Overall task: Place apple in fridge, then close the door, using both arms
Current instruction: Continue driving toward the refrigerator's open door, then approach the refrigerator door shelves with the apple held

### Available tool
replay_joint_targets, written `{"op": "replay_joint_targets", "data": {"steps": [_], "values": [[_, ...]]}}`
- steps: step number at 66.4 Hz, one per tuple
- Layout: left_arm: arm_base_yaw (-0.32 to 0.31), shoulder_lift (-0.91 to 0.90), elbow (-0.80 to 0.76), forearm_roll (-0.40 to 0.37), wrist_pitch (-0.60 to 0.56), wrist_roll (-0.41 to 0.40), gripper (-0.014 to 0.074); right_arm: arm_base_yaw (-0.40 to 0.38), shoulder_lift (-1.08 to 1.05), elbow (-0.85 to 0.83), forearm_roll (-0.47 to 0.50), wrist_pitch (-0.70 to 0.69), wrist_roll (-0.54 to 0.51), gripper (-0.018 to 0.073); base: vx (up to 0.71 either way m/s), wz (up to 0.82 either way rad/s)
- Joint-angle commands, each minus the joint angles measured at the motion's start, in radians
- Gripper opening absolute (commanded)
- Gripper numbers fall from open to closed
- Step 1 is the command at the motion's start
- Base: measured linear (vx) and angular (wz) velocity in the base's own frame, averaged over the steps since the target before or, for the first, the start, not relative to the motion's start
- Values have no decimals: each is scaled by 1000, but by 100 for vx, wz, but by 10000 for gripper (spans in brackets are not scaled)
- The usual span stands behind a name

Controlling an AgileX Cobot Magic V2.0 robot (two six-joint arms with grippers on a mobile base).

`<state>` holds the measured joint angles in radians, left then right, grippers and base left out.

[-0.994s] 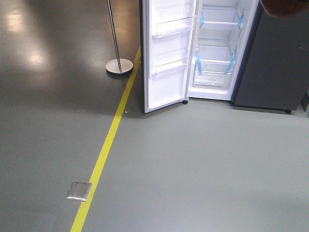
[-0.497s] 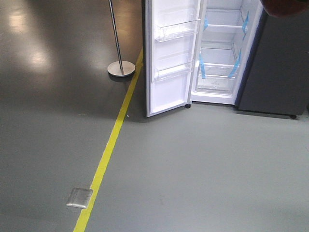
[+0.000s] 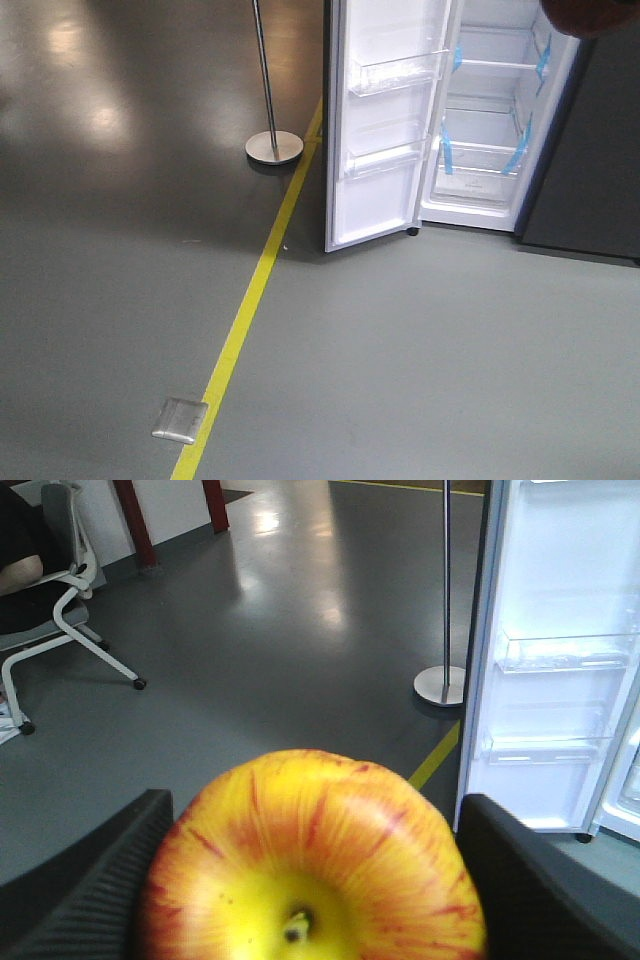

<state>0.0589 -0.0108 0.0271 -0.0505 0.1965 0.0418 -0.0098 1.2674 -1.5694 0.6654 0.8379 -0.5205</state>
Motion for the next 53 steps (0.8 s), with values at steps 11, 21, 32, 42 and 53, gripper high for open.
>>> {"op": "replay_joint_targets", "data": {"steps": [11, 21, 32, 42, 53], "values": [[1, -15, 15, -9, -77, -2, -8, 1, -26, -33, 32, -70, -7, 141, 10, 9], [1, -15, 15, -9, -77, -2, -8, 1, -26, -33, 32, -70, -7, 141, 10, 7], [1, -15, 15, -9, -77, -2, -8, 1, -26, -33, 32, -70, -7, 141, 10, 6], [1, -15, 15, -9, -77, -2, -8, 1, -26, -33, 32, -70, -7, 141, 10, 4], [1, -15, 15, -9, -77, -2, -8, 1, -26, -33, 32, -70, -7, 141, 10, 3]]}}
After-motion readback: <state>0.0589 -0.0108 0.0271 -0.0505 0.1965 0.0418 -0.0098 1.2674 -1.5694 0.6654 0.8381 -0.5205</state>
